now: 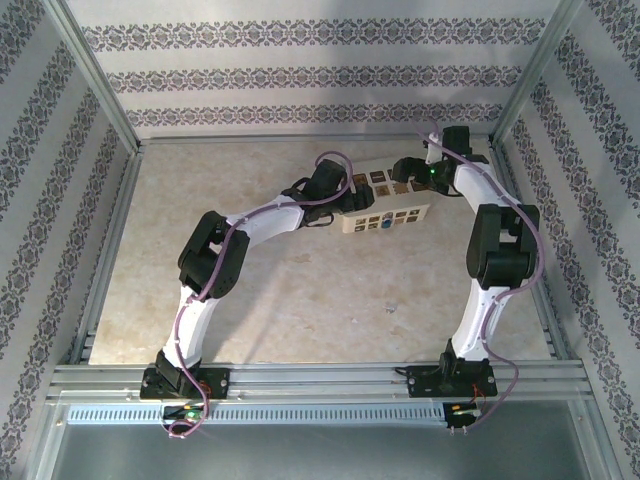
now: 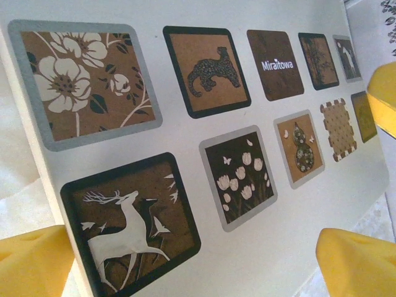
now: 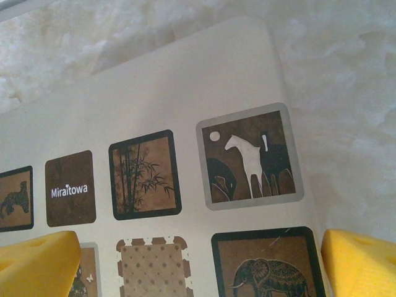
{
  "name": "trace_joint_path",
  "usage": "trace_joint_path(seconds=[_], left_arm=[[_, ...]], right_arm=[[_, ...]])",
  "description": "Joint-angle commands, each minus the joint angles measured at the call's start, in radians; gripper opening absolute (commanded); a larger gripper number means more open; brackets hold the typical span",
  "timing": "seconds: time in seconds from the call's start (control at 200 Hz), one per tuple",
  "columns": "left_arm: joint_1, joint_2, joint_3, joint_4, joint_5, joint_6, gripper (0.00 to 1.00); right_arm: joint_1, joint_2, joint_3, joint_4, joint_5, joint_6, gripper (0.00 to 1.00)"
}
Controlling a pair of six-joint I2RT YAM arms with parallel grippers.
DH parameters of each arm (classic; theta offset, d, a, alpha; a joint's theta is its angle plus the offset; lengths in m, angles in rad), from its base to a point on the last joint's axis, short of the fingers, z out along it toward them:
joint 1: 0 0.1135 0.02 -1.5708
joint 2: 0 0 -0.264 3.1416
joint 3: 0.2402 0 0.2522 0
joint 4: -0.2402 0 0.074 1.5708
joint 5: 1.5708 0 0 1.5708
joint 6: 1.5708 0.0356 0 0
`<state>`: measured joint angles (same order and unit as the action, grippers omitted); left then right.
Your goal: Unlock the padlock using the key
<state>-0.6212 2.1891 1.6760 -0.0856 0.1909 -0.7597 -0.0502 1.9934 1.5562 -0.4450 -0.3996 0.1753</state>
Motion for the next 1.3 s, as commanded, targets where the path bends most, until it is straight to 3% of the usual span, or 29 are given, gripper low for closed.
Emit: trace_joint_path(seconds=[0.0,0.53,0.95,1.294], left_arm=[[0.001,-0.037,0.009,-0.016,-0.011,0.028,0.99],[0.048,-0.163,-0.136,0.014,-0.021,0.047,0.99],[0.12,-0.275,-0.304,0.037,-0.005,0.056,0.99],[0.177,-0.315,-0.347,0.033,0.016,0.071,0.99]], right_arm=[[0.022,-0.058,-0.038,-0.036,-0.077,-0.006,0.98],[0.135,-0.178,-0.186,-0.003,-0.06,0.051,0.98],[0.302,-0.257,-0.321,0.045,0.02,0.103,0.98],[0.428,-0.332,-0.434,0.13,0.045,0.199,0.98]])
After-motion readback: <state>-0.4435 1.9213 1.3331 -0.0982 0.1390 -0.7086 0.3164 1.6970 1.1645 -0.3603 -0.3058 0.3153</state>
